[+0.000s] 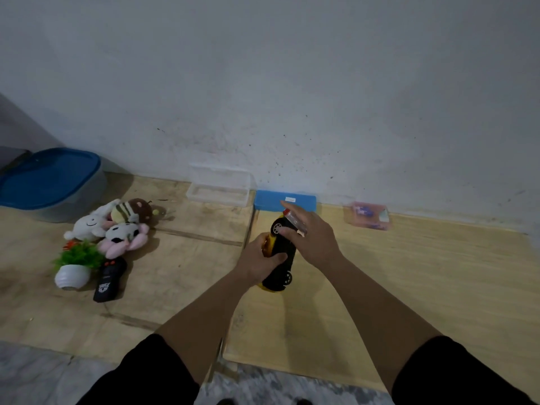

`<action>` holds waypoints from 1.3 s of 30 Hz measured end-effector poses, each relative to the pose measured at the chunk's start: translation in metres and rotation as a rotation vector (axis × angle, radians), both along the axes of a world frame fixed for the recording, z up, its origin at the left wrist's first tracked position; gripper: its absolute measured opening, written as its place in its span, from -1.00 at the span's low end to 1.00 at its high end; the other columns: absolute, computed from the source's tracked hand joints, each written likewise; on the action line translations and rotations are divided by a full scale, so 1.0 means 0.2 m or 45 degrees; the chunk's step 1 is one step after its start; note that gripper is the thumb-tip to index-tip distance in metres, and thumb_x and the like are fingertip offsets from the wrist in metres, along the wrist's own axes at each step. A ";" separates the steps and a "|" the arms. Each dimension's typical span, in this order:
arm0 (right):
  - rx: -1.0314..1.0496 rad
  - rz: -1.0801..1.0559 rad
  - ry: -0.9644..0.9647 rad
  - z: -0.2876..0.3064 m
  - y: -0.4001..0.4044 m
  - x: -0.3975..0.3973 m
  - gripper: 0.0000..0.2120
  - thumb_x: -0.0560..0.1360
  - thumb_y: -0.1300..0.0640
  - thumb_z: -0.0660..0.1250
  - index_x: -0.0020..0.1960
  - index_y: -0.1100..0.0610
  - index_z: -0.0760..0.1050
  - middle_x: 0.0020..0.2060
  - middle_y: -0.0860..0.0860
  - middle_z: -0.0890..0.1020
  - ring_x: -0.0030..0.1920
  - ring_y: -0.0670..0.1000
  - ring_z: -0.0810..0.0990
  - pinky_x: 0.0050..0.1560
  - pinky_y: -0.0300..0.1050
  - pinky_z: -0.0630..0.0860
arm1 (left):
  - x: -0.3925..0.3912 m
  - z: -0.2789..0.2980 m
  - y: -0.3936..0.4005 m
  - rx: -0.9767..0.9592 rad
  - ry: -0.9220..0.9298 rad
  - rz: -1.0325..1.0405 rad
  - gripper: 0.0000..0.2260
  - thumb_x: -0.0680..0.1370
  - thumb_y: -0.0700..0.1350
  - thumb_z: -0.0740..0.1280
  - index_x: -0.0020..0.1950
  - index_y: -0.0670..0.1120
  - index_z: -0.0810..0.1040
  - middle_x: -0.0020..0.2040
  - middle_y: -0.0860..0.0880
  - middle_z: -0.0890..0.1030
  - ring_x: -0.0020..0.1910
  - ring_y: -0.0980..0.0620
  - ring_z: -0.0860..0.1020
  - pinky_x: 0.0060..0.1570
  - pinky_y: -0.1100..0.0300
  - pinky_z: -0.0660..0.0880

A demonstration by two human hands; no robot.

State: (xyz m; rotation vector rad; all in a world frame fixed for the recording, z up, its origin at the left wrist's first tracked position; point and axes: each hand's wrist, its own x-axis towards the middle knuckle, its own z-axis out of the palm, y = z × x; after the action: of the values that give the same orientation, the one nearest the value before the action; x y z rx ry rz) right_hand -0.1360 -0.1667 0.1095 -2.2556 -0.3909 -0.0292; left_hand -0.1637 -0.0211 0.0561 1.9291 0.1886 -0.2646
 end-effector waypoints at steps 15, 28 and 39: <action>-0.024 -0.326 0.097 0.03 0.11 0.03 -0.60 0.42 0.08 0.32 0.25 0.10 0.45 -0.16 -0.02 0.56 -0.09 0.01 0.54 -0.09 -0.18 0.43 | -0.04 0.06 -0.02 0.175 -0.285 -0.187 -0.60 0.47 -0.03 0.38 0.20 0.18 0.28 -0.18 0.07 0.60 -0.37 0.16 0.59 -0.42 0.27 0.50; -0.208 0.035 0.210 -0.23 0.01 0.04 -0.50 0.51 -0.08 0.25 0.42 -0.10 0.25 0.18 0.08 0.55 0.17 0.05 0.47 0.11 -0.11 0.36 | -0.18 -0.05 0.01 0.353 -0.212 -0.210 -0.32 0.34 0.22 0.45 0.33 0.44 0.13 0.15 0.19 0.53 0.13 0.13 0.53 0.05 0.48 0.38; -0.303 0.096 0.376 -0.51 0.02 0.00 -0.38 0.46 -0.14 0.31 0.46 -0.13 0.16 0.17 0.15 0.48 0.18 0.10 0.46 0.12 -0.11 0.36 | -0.33 -0.31 -0.14 1.192 0.304 0.305 -0.32 0.44 0.36 0.19 0.45 0.34 -0.10 0.19 -0.21 0.34 0.19 -0.17 0.27 0.12 -0.14 0.32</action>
State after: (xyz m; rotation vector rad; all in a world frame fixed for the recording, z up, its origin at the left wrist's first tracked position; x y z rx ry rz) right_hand -0.1364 -0.1635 0.0084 -2.4285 -0.3333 0.4042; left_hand -0.2300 -0.0499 -0.0068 2.7571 0.8105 -0.2677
